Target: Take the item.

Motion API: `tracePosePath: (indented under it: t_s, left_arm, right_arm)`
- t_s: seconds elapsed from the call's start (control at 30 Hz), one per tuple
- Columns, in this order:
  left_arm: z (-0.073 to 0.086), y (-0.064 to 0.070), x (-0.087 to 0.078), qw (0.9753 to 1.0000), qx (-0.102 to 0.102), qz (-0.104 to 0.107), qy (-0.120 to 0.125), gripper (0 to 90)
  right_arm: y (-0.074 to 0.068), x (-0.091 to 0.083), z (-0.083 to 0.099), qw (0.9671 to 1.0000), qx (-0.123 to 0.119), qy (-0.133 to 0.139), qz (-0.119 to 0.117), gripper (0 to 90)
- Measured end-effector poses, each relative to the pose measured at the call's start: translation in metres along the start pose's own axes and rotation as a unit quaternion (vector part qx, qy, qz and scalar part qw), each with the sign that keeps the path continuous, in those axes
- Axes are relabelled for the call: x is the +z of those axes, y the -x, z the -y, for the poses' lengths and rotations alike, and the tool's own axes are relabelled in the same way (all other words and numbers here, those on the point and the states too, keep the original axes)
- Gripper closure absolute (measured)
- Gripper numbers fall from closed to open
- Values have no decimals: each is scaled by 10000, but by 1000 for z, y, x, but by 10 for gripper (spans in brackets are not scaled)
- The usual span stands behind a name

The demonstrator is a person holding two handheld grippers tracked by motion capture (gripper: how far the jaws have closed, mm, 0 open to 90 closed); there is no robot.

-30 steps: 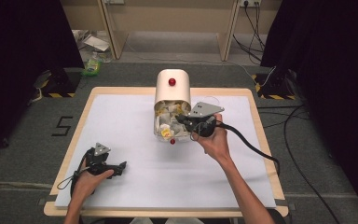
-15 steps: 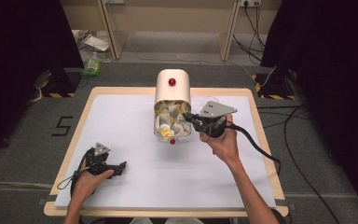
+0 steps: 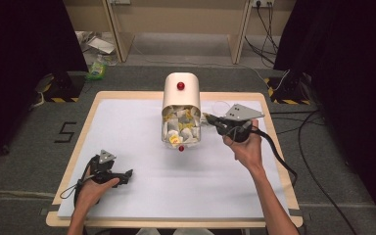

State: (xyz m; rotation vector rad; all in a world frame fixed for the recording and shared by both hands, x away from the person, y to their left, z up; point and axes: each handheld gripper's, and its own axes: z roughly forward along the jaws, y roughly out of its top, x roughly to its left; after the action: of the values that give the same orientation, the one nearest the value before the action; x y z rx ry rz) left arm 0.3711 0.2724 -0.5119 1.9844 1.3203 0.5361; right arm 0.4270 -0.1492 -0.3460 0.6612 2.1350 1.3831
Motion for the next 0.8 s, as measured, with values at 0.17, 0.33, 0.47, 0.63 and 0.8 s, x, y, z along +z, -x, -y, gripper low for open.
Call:
tracePosePath:
  t_s: [0.17,0.33,0.47,0.63,0.8]
  left_arm:
    - [0,0,0,10000,-3,3,1,0]
    - [0,0,0,10000,0,3,-1,0]
    - [0,0,0,10000,-1,3,0,0]
    - [0,0,0,10000,-1,-1,-2,0]
    - [0,0,0,10000,-1,3,0,0]
  right_arm:
    - [13,-3,7,9997,189,-6,136,900]
    - [26,-5,13,9991,327,12,261,900]
    - [34,-5,18,9985,385,-16,389,900]
    - [43,-2,21,9978,434,-22,506,900]
    - [51,5,24,9970,498,-51,588,900]
